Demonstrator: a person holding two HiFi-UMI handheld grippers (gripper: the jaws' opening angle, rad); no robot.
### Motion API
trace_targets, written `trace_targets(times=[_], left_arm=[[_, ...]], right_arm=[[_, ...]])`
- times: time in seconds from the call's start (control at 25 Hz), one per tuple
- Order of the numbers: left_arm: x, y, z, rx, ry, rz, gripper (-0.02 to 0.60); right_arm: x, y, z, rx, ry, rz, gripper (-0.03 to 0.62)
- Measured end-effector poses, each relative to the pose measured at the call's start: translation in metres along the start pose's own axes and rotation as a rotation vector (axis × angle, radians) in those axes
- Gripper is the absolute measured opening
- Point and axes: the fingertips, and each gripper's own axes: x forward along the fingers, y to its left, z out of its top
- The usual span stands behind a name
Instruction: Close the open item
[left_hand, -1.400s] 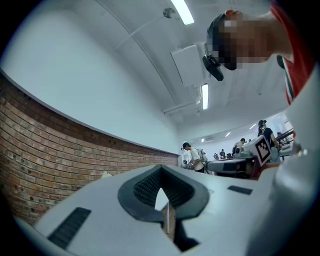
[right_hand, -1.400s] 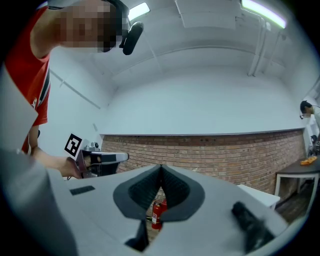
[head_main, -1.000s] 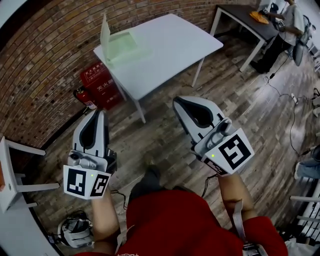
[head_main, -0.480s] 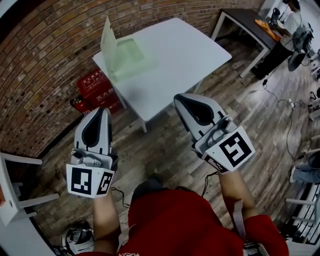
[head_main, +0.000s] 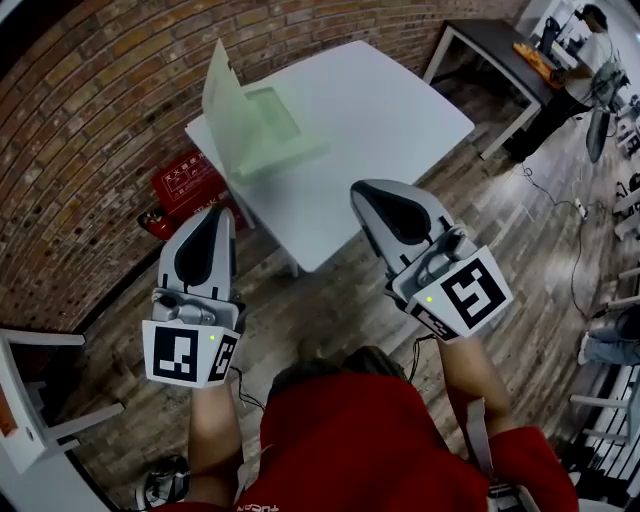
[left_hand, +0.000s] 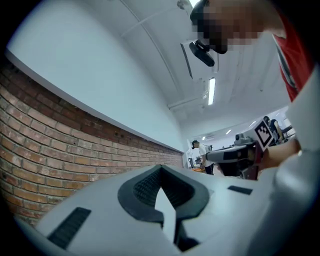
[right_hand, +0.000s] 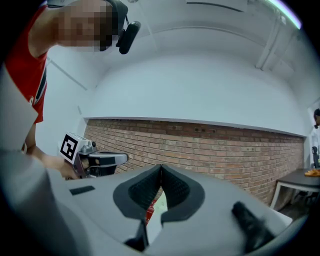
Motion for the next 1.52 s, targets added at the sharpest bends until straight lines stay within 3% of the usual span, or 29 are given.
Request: trace_targets(times=[0.4,0.76,1.52], left_arm=[[0.035,0.018,-0.020,-0.004,0.031,0.005,0.012],[0.066,0.026,-0.038,0.023,0.069,0.042,0.012],[0.151,0.056,-0.083,0.100,0.192,0.232,0.014]], right_arm=[[0.026,-0.027,-0.013,0.003,0.025,-0.024,0.031],[0.052,-0.061,-0.038,0.009,0.052,0.011,0.032],[0.136,-0.153,-0.077,0.073,0.078,0.185,0.034]])
